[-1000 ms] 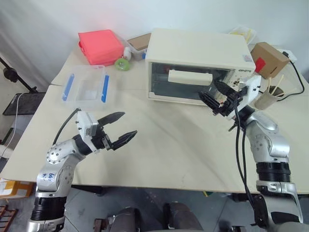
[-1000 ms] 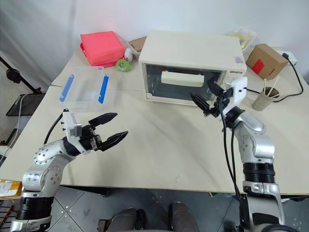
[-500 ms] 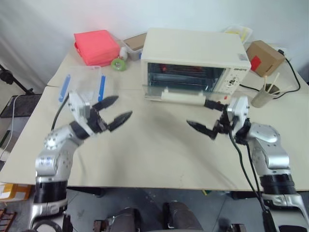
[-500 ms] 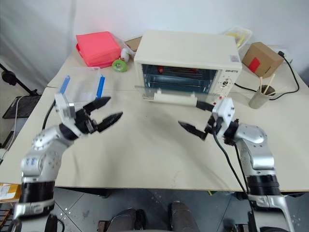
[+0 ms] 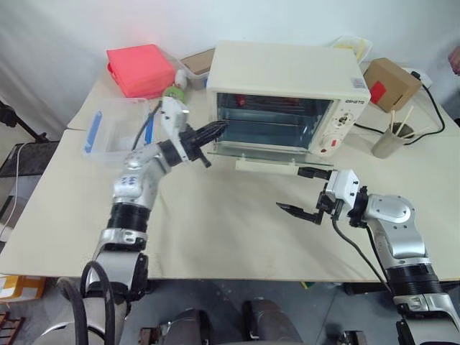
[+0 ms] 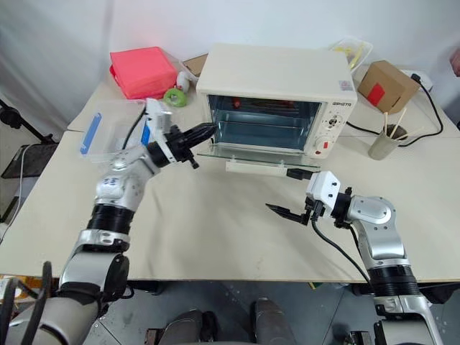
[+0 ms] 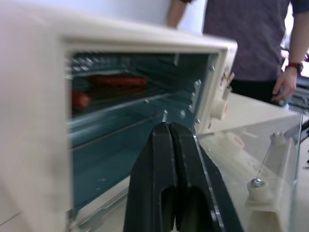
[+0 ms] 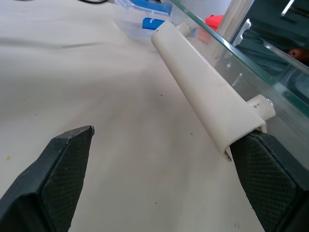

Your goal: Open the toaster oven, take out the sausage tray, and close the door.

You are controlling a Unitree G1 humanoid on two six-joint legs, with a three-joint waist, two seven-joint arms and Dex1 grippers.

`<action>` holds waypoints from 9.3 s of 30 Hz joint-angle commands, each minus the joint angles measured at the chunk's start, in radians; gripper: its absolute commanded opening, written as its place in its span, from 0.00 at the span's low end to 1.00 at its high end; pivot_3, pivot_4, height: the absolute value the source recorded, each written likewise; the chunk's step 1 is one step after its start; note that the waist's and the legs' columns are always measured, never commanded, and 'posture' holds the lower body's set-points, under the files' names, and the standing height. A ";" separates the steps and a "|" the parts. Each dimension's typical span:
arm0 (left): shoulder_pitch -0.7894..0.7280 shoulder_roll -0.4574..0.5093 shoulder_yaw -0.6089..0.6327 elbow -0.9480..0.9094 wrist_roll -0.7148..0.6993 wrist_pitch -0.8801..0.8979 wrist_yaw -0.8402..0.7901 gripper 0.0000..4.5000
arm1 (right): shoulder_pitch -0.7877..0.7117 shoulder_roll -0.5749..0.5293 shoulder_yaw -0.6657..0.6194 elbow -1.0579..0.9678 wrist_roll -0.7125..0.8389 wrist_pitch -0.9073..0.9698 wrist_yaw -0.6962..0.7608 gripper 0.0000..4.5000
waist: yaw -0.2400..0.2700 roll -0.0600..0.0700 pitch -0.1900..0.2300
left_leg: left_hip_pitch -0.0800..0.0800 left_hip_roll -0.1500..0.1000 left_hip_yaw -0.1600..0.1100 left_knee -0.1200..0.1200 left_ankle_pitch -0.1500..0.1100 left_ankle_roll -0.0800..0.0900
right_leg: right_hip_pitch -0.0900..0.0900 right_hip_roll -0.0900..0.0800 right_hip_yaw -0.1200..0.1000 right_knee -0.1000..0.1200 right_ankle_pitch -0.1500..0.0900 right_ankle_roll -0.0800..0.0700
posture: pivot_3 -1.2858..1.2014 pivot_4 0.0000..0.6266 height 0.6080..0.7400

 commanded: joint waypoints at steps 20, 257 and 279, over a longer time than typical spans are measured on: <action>0.135 0.029 -0.132 0.006 0.192 -0.130 -0.170 0.01 | 0.454 -0.046 -0.410 -0.382 -0.124 0.123 -0.525 1.00 | 0.005 -0.001 0.000 | 0.002 -0.001 0.002 0.003 0.000 0.000 | 0.001 -0.001 0.004 0.005 0.000 0.000 | 0.52 0.24 1.00; 0.092 0.015 0.055 0.009 -0.753 1.342 0.449 0.20 | 0.773 -0.090 -0.563 -0.475 0.291 0.173 -0.019 1.00 | 0.054 0.000 0.000 | 0.001 -0.007 -0.032 0.008 -0.002 -0.004 | 0.021 -0.009 -0.025 -0.008 0.000 -0.001 | 0.52 0.24 1.00; 0.814 0.537 0.180 -0.720 -0.116 0.153 -0.165 0.98 | 0.474 -0.180 -0.370 -0.305 0.283 0.189 0.166 1.00 | 0.031 0.002 0.004 | 0.002 -0.008 -0.038 -0.007 0.000 -0.008 | 0.019 -0.011 -0.031 -0.013 -0.004 -0.007 | 0.52 0.24 1.00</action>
